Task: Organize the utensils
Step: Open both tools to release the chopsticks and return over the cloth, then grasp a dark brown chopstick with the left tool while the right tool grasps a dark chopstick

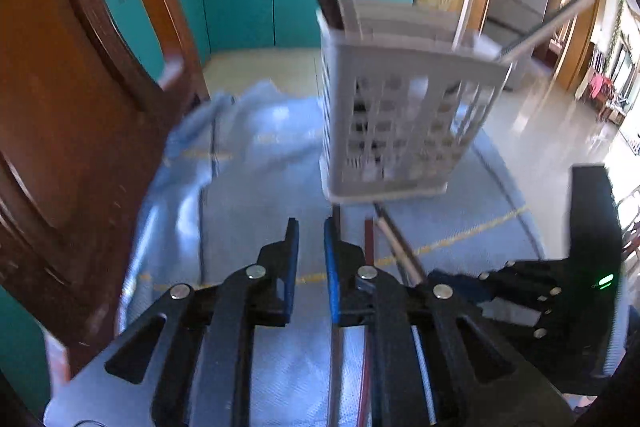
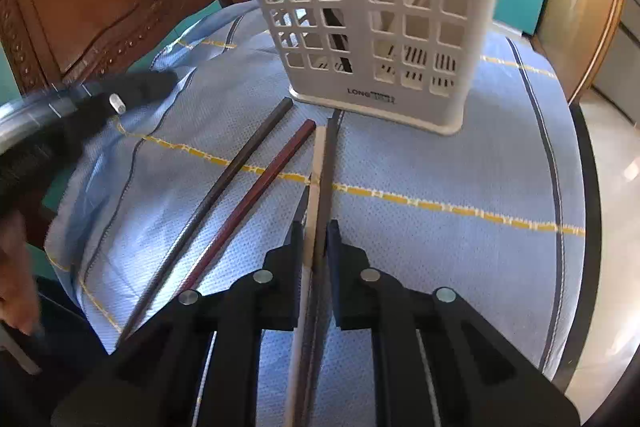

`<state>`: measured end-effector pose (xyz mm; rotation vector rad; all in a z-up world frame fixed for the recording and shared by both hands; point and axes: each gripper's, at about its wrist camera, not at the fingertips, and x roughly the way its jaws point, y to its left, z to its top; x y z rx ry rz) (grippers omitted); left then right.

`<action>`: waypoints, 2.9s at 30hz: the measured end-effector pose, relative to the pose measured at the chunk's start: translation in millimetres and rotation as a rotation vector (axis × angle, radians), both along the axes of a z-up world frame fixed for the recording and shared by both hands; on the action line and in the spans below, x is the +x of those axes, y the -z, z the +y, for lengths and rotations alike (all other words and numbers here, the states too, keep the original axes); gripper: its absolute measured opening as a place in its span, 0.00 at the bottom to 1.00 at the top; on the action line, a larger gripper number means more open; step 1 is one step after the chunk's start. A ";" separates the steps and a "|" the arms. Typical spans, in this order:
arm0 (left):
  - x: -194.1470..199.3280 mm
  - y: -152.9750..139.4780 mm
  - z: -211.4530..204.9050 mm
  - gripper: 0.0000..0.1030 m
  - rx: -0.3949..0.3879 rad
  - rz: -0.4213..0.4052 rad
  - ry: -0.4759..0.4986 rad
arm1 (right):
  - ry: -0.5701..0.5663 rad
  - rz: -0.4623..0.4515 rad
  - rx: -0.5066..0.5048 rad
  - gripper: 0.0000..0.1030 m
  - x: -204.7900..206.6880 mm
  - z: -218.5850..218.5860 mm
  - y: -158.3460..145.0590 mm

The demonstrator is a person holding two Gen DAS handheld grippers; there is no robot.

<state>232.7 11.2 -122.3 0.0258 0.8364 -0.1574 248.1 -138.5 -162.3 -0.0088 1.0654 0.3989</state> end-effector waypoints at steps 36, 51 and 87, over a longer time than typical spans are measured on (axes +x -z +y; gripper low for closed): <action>5.7 32.3 -8.2 0.42 0.050 0.105 0.003 | 0.068 -0.028 -0.078 0.24 -14.6 -30.1 -1.1; 10.8 36.9 -7.1 0.46 0.069 0.140 -0.009 | 0.093 -0.058 -0.126 0.10 -12.9 -31.5 0.1; 16.5 38.4 -3.6 0.54 0.069 0.157 -0.024 | 0.169 -0.053 -0.038 0.12 -6.8 -60.0 -12.1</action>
